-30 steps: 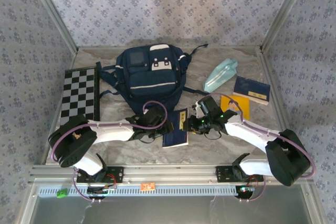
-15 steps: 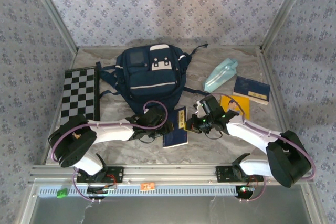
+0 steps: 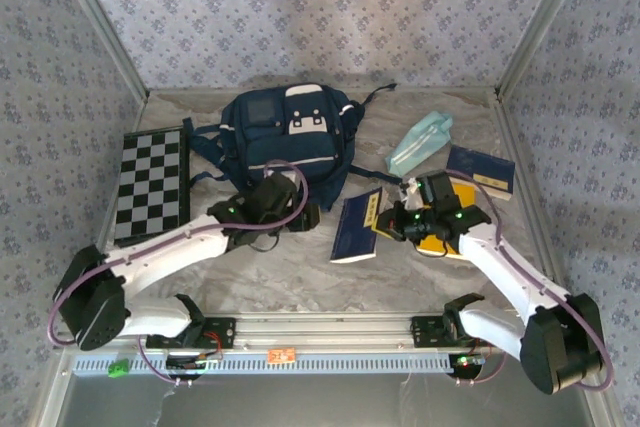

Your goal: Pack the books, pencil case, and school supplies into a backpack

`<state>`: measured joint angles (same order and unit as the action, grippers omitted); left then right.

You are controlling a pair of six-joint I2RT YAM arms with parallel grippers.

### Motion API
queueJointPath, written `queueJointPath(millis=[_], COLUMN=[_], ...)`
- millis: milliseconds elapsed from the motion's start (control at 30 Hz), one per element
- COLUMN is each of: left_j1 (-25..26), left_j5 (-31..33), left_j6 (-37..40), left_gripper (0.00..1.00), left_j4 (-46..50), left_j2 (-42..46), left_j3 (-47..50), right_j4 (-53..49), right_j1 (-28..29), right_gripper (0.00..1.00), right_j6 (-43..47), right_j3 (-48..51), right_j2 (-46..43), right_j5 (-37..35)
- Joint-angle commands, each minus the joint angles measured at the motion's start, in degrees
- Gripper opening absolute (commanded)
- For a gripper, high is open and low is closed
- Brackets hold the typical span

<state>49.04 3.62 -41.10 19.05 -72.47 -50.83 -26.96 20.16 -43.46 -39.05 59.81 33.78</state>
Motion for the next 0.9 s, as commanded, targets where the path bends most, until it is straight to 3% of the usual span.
queueJointPath(millis=[0, 267, 433, 600, 867], left_j1=[-2.1, -6.0, -10.0, -11.0, -12.5], left_j5=[7.2, 10.7, 7.8, 6.2, -3.5], left_j6=[17.4, 38.0, 42.1, 50.7, 56.8], left_gripper=[0.62, 0.63, 0.64, 0.66, 0.72], left_j4=[10.2, 9.9, 10.6, 10.1, 16.1], left_j2=[-0.2, -11.8, -21.3, -28.5, -35.8], left_j3=[-6.8, -15.7, -22.7, -27.7, -34.4], right_j4=[-4.1, -6.9, -5.4, -4.4, -4.3], right_j1=[-1.4, -5.5, -7.7, -9.0, -9.5], right_gripper=[0.01, 0.00, 0.00, 0.00, 0.00], right_j6=[1.2, 4.5, 4.7, 4.8, 5.1], right_j3=[-5.4, -10.2, -9.0, -8.4, -8.1], right_j2=[-2.0, -0.8, -0.4, 0.1, 0.6], right_j5=[3.4, 4.4, 5.2, 5.8, 6.4])
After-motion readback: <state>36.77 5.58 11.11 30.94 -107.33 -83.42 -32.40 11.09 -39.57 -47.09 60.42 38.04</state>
